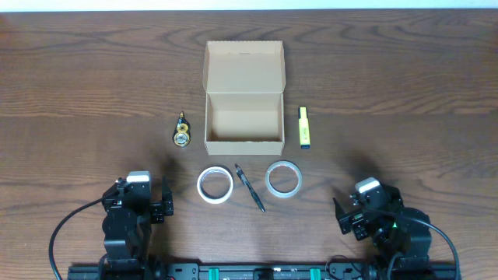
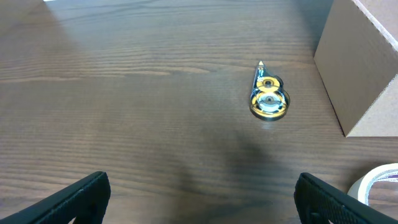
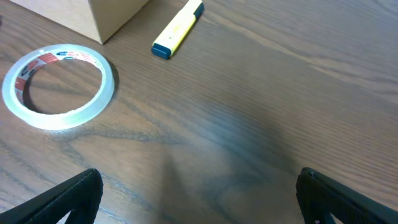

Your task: Pack container

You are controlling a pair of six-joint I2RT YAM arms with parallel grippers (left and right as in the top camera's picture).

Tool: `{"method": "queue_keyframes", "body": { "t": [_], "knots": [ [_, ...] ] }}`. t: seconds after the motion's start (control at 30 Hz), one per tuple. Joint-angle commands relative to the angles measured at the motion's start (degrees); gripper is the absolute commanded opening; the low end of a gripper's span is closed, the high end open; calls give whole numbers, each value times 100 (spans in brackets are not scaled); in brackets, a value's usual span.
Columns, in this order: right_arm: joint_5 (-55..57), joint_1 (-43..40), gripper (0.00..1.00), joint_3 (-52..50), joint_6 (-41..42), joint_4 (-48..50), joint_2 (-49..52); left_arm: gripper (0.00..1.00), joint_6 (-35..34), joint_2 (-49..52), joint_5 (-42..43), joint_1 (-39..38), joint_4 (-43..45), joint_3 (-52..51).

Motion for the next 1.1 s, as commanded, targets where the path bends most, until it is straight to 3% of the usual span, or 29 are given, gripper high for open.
{"method": "queue_keyframes", "body": {
  "t": [0.0,0.27,0.53,0.83,1.07],
  "knots": [
    [70,46,99,-55,-85,2,-31,95,39,-37,-103,-22,-11,-72],
    [-17,48,99,704,649,63,1049,95,39,-37,-105,-22,-11,-72],
    [-323,48,99,2736,927,-11,3832,95,39,-37,-105,-22,-11,-72],
    [-313,48,99,5462,1471,-964,6345,95,39,-37,-105,-22,-11,-72],
    [149,343,99,6253,2415,-817,7759,95,39,-37,-105,-22,-13,-72]
  ]
}}
